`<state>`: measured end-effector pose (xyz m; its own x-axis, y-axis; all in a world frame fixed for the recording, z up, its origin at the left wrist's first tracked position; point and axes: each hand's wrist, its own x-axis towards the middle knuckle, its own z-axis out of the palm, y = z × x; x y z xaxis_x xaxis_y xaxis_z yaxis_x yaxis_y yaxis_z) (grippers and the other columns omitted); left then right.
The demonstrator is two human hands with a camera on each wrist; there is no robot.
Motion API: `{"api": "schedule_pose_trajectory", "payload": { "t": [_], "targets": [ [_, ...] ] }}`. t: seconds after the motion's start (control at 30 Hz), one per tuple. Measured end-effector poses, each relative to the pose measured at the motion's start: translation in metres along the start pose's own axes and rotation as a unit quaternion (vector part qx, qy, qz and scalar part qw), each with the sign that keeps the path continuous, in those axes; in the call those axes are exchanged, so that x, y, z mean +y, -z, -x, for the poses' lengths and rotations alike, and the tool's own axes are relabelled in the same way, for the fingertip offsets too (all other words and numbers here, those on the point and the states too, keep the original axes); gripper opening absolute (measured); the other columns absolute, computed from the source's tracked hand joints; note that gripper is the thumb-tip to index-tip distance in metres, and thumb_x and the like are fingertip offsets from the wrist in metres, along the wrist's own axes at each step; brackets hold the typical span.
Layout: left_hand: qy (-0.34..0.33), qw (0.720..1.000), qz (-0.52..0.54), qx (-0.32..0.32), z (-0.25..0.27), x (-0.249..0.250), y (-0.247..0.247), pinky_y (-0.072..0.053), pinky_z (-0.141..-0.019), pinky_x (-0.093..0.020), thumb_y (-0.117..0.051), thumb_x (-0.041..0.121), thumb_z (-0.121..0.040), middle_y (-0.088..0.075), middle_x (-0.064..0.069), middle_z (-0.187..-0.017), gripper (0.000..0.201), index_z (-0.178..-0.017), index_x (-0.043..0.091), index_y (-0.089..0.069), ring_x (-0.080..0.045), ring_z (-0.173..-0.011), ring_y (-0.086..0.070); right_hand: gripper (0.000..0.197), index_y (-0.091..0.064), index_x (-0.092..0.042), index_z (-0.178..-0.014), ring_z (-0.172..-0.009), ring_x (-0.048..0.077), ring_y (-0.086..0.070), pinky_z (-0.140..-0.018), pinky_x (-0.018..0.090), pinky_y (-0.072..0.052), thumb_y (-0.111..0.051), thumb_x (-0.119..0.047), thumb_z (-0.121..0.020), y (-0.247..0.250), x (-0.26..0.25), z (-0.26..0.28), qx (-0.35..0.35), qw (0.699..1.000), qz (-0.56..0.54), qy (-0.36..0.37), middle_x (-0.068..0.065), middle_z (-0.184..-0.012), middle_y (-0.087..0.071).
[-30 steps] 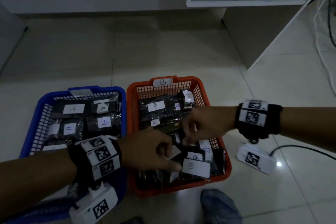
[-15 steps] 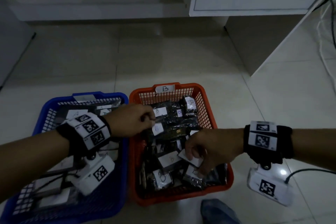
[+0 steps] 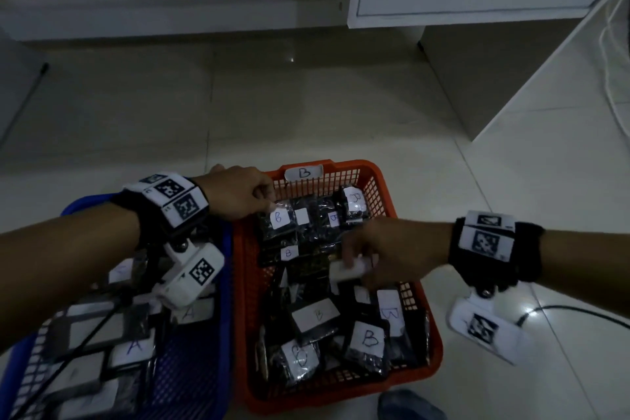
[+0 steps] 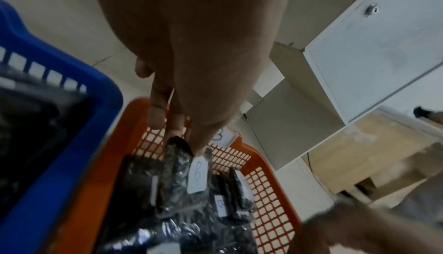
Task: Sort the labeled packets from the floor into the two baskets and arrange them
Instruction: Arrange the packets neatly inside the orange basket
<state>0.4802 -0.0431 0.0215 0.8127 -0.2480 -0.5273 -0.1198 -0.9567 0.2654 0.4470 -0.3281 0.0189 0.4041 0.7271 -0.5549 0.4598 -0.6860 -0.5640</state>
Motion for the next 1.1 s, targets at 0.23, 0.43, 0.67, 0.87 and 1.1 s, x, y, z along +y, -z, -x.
{"api": "schedule_pose_trajectory", "payload": {
  "t": [0.23,0.43,0.67,0.87,1.1],
  "targets": [
    [-0.017,0.993,0.088,0.078,-0.005,-0.016,0.023,-0.053,-0.086,-0.035,-0.062,0.039,-0.095,-0.069,0.007,-0.101,0.014,-0.101,0.027,-0.067,-0.016,-0.093,-0.065,0.029,-0.066,-0.014,-0.109,-0.081,0.011,-0.059,-0.067,0.024,-0.047,-0.077,-0.026,-0.085,0.038,0.004,-0.071,0.173,0.985,0.001,-0.025,-0.006,-0.096,-0.062],
    [-0.077,0.968,-0.197,0.135,-0.012,-0.017,-0.032,-0.026,-0.080,-0.036,-0.050,0.047,-0.098,-0.067,0.003,-0.108,0.025,-0.112,0.029,-0.060,-0.021,-0.099,-0.053,0.029,-0.066,-0.011,-0.109,-0.092,0.028,-0.067,-0.072,0.034,-0.053,-0.071,-0.030,-0.088,0.025,0.006,-0.099,0.201,0.971,0.125,-0.004,0.010,-0.106,-0.070],
    [-0.095,0.953,-0.204,0.202,-0.010,-0.019,-0.047,-0.019,-0.073,-0.035,-0.059,0.039,-0.089,-0.067,0.009,-0.102,0.011,-0.095,0.031,-0.063,-0.020,-0.093,-0.052,0.033,-0.067,-0.011,-0.125,-0.109,0.025,-0.066,-0.091,0.038,-0.056,-0.067,-0.015,-0.092,0.027,0.011,-0.098,0.177,0.973,0.146,0.009,0.010,-0.124,-0.067],
    [-0.111,0.961,-0.238,0.091,-0.008,-0.015,-0.049,-0.023,-0.086,-0.040,-0.051,0.050,-0.092,-0.058,0.014,-0.119,0.029,-0.112,0.035,-0.065,-0.017,-0.114,-0.043,0.016,-0.075,-0.015,-0.105,-0.095,0.025,-0.070,-0.075,0.037,-0.059,-0.064,-0.020,-0.094,0.023,0.017,-0.110,0.176,0.956,0.235,0.025,0.008,-0.111,-0.069],
    [-0.115,0.961,-0.249,0.034,0.000,-0.014,-0.047,-0.020,-0.090,-0.042,-0.044,0.048,-0.097,-0.049,0.009,-0.136,0.035,-0.127,0.036,-0.058,-0.019,-0.120,-0.042,0.032,-0.067,-0.016,-0.126,-0.123,0.024,-0.055,-0.098,0.040,-0.051,-0.062,-0.018,-0.095,0.024,0.015,-0.105,0.108,0.959,0.257,0.041,0.004,-0.135,-0.057]
  ]
}}
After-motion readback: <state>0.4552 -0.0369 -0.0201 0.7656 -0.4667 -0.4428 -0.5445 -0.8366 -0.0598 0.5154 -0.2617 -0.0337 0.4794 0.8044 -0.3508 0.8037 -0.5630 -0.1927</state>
